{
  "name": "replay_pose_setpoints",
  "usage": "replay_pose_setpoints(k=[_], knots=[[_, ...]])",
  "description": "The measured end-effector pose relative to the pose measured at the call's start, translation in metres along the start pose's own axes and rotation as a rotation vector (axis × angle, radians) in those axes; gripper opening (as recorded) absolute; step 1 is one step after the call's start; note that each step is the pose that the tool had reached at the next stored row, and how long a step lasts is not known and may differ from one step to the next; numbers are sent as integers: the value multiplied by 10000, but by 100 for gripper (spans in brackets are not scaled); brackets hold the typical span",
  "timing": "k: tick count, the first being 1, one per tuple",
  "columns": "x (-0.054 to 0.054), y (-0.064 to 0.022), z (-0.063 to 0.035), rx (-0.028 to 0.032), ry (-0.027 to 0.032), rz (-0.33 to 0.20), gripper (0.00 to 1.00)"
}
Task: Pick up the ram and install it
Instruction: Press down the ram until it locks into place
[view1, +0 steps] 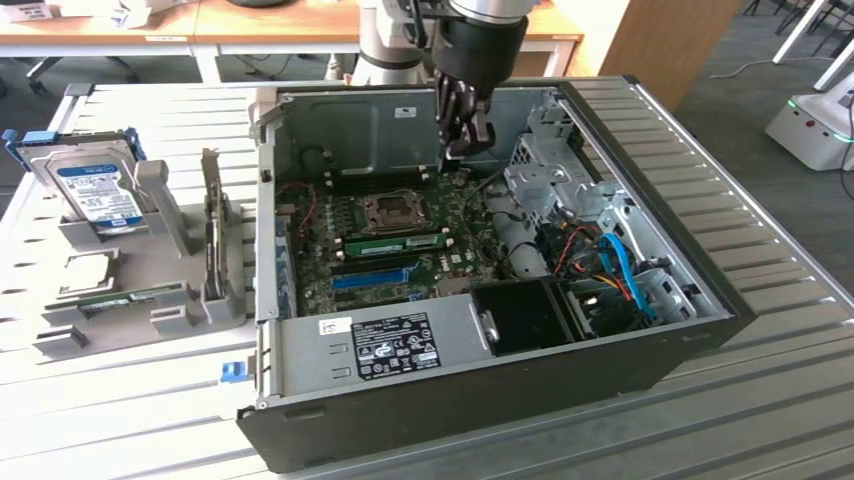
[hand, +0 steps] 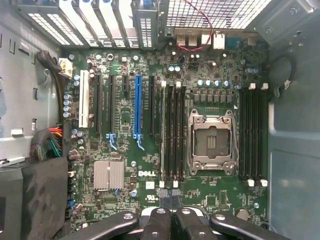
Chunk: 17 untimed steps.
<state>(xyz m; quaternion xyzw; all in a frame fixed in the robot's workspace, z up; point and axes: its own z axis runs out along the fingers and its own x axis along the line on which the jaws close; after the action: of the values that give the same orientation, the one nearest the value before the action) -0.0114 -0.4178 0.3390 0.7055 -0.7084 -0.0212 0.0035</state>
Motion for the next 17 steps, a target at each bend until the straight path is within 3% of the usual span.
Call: replay_pose_setpoints(k=[17], knots=[[4,-5,138,2,12,0,11]])
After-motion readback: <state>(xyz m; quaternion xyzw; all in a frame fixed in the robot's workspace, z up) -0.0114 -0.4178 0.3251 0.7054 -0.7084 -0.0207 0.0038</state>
